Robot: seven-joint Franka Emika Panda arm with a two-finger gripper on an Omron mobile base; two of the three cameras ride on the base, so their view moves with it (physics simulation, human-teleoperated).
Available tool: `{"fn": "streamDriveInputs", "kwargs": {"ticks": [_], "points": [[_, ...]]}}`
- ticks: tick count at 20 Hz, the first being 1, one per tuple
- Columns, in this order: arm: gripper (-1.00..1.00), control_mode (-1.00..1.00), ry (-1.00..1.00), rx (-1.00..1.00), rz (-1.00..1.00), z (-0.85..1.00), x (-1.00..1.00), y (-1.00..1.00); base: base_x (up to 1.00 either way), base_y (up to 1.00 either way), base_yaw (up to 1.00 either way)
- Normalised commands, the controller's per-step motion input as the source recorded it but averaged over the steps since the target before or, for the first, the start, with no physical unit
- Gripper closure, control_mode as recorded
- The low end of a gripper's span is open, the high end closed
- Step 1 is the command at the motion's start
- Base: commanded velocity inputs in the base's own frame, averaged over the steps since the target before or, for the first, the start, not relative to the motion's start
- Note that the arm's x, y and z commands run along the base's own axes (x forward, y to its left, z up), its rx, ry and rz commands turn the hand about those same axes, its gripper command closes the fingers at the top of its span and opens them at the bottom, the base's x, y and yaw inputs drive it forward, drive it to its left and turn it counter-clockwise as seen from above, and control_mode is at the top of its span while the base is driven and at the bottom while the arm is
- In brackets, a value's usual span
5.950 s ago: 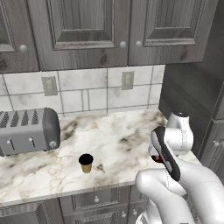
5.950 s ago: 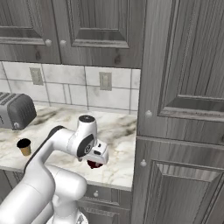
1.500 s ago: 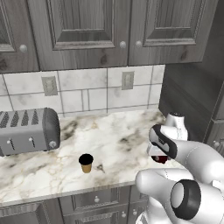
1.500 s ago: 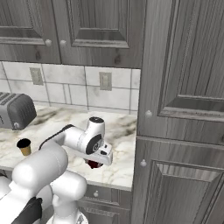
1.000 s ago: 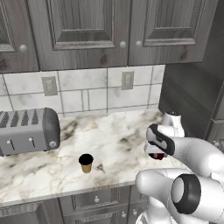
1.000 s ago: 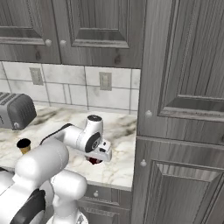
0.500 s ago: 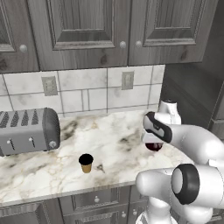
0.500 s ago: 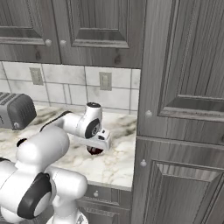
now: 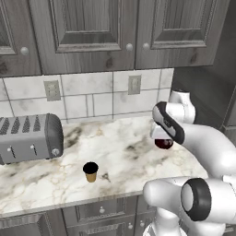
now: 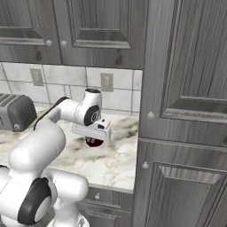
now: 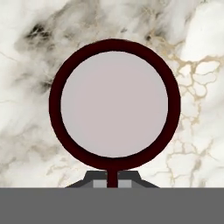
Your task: Pick the mug from the counter and place it inside the microwave. Then close the microwave.
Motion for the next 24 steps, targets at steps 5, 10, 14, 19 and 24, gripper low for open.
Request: {"fn": "streamDriveInputs", "kwargs": {"ticks": [5, 10, 14, 19, 24], "points": [[1.00, -1.00, 0.00, 0.00, 0.00, 0.48, -0.51, 0.00, 0.00, 0.00, 0.00], [1.00, -1.00, 0.00, 0.00, 0.00, 0.52, -0.55, 0.00, 0.00, 0.00, 0.00], [1.00, -1.00, 0.00, 0.00, 0.00, 0.57, -0.44, 0.03, 0.00, 0.00, 0.00], [1.00, -1.00, 0.00, 0.00, 0.00, 0.58, -0.41, 0.05, 0.00, 0.00, 0.00], [1.00, -1.00, -0.02, 0.00, 0.00, 0.61, -0.39, 0.10, 0.00, 0.00, 0.00]]}}
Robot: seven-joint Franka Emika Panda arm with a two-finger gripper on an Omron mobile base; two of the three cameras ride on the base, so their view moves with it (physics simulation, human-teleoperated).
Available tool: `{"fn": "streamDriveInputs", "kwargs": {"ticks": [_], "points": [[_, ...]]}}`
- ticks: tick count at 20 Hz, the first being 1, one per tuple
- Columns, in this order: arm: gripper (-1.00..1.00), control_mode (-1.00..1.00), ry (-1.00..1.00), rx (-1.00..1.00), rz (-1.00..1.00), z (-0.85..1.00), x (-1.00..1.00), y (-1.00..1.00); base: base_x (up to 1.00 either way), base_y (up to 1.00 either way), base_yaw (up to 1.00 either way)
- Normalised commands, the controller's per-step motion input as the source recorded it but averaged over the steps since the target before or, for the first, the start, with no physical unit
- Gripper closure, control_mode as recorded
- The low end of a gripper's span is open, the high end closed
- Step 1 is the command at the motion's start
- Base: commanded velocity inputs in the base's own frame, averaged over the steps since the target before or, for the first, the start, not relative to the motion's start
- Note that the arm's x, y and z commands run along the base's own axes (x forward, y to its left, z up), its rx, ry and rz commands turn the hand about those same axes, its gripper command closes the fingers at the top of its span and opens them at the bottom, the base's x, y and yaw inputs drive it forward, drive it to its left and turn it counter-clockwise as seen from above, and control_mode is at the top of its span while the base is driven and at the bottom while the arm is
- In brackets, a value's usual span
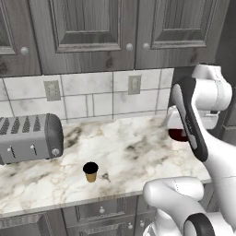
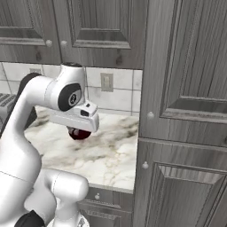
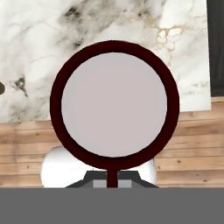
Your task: Pick the mug from the counter and place it inside the microwave. Then close the microwave.
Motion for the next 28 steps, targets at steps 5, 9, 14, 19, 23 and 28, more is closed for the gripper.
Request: {"fn": "streamDriveInputs", "kwargs": {"ticks": [5, 9, 14, 19, 23, 28], "points": [[1.00, -1.00, -0.05, 0.00, 0.03, 0.56, -0.38, 0.17, 0.00, 0.00, 0.00], [1.00, -1.00, -0.08, 0.00, 0.04, 0.46, -0.36, 0.18, 0.00, 0.00, 0.00], [1.00, -1.00, -0.09, 0.00, 0.05, 0.38, -0.40, 0.24, 0.00, 0.00, 0.00], [1.00, -1.00, -0.11, 0.00, 0.04, 0.41, -0.45, 0.16, 0.00, 0.00, 0.00], [1.00, -1.00, -0.13, 0.00, 0.03, 0.24, -0.38, 0.02, 0.00, 0.00, 0.00], [1.00, -1.00, -0.09, 0.00, 0.01, 0.05, -0.23, 0.00, 0.00, 0.00, 0.00]]}}
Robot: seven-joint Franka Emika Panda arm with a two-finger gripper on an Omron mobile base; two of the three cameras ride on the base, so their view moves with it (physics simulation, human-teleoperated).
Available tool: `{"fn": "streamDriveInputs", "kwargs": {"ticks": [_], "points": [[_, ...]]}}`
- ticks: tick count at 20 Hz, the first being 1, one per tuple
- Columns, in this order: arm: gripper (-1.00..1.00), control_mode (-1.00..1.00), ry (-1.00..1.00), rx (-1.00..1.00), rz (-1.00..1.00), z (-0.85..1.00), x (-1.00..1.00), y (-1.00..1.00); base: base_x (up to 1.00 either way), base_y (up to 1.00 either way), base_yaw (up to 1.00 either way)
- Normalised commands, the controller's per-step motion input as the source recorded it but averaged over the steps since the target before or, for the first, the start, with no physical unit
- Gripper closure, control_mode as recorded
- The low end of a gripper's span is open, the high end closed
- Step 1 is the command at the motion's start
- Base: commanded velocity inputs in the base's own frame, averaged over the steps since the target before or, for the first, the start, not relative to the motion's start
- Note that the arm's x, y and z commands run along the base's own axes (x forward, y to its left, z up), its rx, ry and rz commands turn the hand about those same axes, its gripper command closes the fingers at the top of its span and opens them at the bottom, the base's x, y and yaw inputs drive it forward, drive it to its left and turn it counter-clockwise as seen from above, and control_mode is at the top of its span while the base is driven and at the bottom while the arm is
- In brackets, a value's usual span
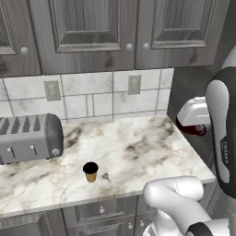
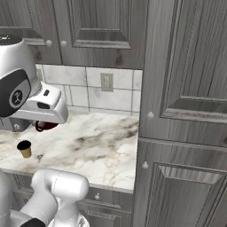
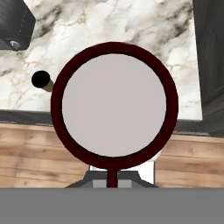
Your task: Pick the mug from the counter and place it inside the microwave. Then close the microwave.
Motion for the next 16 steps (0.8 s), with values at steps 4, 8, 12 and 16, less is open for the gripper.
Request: {"fn": "streamDriveInputs", "kwargs": {"ticks": [4, 8, 12, 16], "points": [[1.00, -1.00, 0.00, 0.00, 0.00, 0.00, 0.00, 0.00, 0.00, 0.00, 0.00], [1.00, 1.00, 0.00, 0.00, 0.00, 0.00, 0.00, 0.00, 0.00, 0.00, 0.00], [1.00, 1.00, 0.00, 0.00, 0.00, 0.00, 0.00, 0.00, -0.28, 0.00, 0.00], [1.00, 1.00, 0.00, 0.00, 0.00, 0.00, 0.00, 0.00, -0.42, 0.01, 0.00]]}}
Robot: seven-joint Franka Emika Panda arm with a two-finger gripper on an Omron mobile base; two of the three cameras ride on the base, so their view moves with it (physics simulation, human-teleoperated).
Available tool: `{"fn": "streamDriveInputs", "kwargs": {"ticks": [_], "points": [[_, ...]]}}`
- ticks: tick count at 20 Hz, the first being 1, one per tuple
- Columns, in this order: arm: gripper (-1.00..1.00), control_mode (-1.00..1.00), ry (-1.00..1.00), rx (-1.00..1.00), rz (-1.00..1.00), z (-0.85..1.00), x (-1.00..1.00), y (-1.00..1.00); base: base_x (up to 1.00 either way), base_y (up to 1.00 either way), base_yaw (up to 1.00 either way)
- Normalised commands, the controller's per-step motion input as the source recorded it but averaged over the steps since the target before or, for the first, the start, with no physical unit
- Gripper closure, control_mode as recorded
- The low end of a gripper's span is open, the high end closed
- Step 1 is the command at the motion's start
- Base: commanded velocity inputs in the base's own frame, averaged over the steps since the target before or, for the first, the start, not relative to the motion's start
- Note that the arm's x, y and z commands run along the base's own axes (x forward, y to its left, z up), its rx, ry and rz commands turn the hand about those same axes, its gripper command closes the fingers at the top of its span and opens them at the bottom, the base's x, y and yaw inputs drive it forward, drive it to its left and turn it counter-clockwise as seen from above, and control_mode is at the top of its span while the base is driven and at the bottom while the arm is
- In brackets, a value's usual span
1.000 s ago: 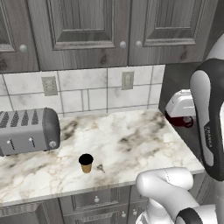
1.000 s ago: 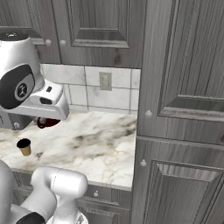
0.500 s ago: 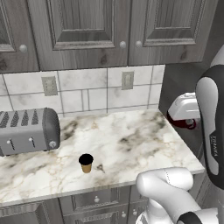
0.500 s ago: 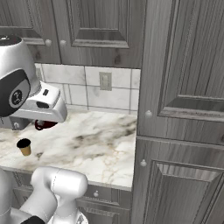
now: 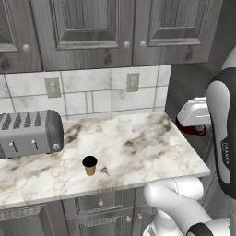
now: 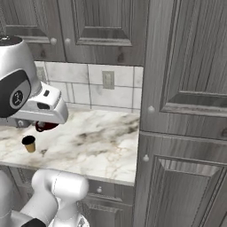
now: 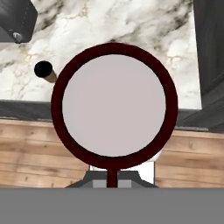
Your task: Pick the mug from the counter and place it inside the microwave. Then close the microwave.
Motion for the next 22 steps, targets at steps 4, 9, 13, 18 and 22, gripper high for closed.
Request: {"fn": "streamDriveInputs", "kwargs": {"ticks": [4, 9, 13, 18, 22], "points": [[1.00, 1.00, 0.00, 0.00, 0.00, 0.00, 0.00, 0.00, -0.38, 0.00, 0.00], [1.00, 1.00, 0.00, 0.00, 0.00, 0.00, 0.00, 0.00, -0.49, 0.00, 0.00], [1.00, 1.00, 0.00, 0.00, 0.00, 0.00, 0.00, 0.00, -0.60, 0.01, 0.00], [1.00, 1.00, 0.00, 0.00, 0.00, 0.00, 0.00, 0.00, -0.74, 0.09, 0.02], [1.00, 1.00, 0.00, 0.00, 0.00, 0.00, 0.00, 0.00, -0.75, 0.02, 0.02]]}}
